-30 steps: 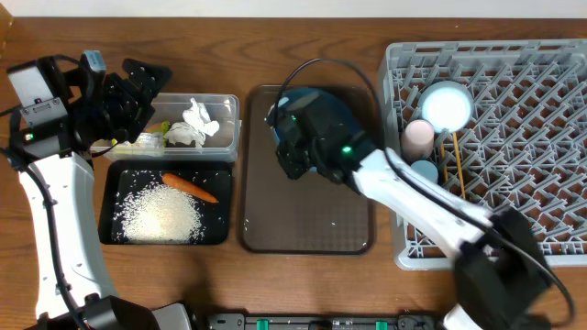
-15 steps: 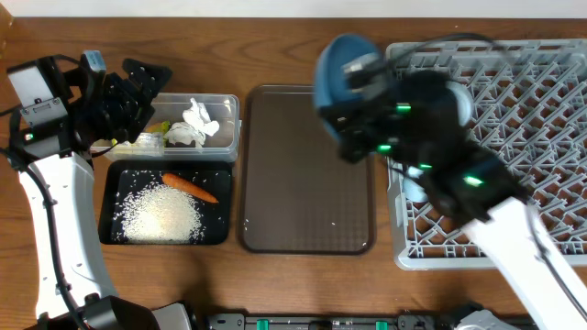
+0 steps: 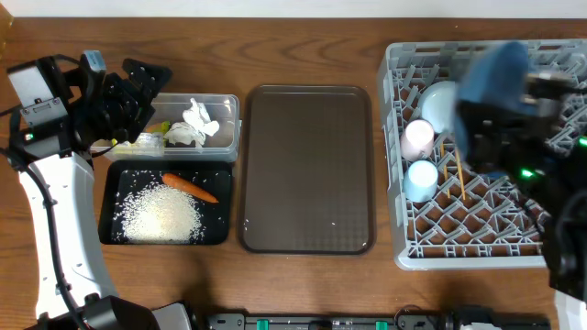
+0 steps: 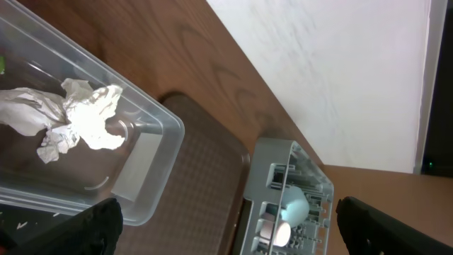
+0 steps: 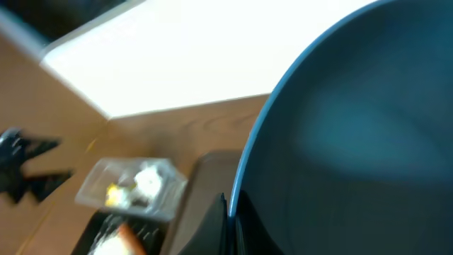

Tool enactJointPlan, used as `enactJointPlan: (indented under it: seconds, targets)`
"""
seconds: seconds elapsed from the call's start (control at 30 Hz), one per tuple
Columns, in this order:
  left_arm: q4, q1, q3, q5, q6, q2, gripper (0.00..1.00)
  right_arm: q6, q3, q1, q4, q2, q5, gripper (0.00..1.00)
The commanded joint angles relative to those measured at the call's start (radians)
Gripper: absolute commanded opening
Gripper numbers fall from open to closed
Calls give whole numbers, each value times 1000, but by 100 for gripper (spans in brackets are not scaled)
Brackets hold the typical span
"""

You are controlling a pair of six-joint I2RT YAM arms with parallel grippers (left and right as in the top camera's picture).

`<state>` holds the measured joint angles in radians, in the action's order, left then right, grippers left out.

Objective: Sort waste into correct bins and load items into the dishwasher rack
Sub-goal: 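Lift the blue plate and carry it right over the grey rack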

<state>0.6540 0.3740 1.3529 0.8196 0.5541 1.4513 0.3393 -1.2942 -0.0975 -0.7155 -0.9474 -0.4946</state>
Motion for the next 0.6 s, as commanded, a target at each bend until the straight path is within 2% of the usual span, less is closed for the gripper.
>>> enactJointPlan:
  seconds: [0.0, 0.3, 0.43, 0.57]
  targets:
    - [0, 3, -3, -2, 5, 0, 98, 5, -1, -119, 5, 39, -45, 1]
    - [0, 3, -3, -2, 4, 0, 98, 120, 2, -437, 0, 44, -132, 1]
    - [0, 3, -3, -2, 5, 0, 98, 109, 9, -505, -14, 44, -227, 1]
    - [0, 3, -3, -2, 5, 0, 98, 52, 59, -503, 36, 44, -352, 1]
